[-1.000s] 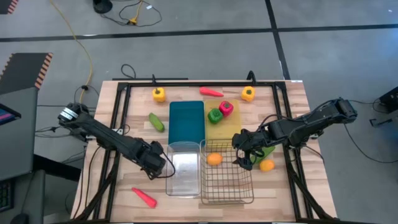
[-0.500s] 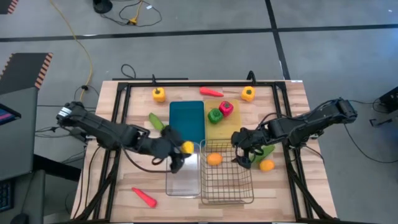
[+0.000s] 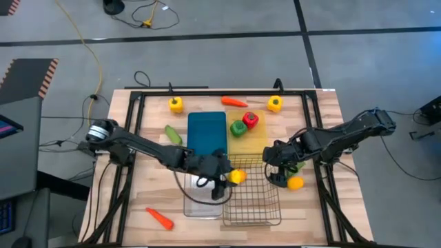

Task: Sort produce into baskets
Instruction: Put the left lemon into the wire basket, then put the lemon into the wire basket

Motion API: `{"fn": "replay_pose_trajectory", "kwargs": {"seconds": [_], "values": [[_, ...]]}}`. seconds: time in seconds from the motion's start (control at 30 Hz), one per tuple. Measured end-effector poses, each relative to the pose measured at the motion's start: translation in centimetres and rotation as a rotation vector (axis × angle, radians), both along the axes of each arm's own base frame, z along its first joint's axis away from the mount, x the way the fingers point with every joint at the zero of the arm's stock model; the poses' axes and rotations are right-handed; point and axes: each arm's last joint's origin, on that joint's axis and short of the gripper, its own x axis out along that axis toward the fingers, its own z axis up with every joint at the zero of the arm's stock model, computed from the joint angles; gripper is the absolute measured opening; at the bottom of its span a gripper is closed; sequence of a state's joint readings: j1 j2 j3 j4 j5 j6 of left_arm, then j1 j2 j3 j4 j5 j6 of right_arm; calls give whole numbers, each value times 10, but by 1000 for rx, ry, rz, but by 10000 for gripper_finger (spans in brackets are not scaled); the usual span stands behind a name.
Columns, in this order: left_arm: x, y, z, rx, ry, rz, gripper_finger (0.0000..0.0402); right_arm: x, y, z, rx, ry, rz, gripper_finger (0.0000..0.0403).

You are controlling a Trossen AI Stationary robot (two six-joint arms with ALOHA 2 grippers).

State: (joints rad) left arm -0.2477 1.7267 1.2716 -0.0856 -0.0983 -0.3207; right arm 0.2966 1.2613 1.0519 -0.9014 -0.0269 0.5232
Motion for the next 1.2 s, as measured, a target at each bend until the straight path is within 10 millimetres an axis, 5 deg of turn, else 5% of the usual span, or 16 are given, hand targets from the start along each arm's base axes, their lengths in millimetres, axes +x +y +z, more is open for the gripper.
{"fn": "replay_pose_trajectory", "kwargs": {"seconds": [0.33,0.83,1.2], "values": [[14,26,-15,-26,20,99,216,-17,16,-4,-27,117,60,391],[16,27,-23,3,52,74,282,-47,47,-9,-90,231,70,391],[16,28,-20,-1,33,77,291,-65,45,-51,-197,348,101,391]]}}
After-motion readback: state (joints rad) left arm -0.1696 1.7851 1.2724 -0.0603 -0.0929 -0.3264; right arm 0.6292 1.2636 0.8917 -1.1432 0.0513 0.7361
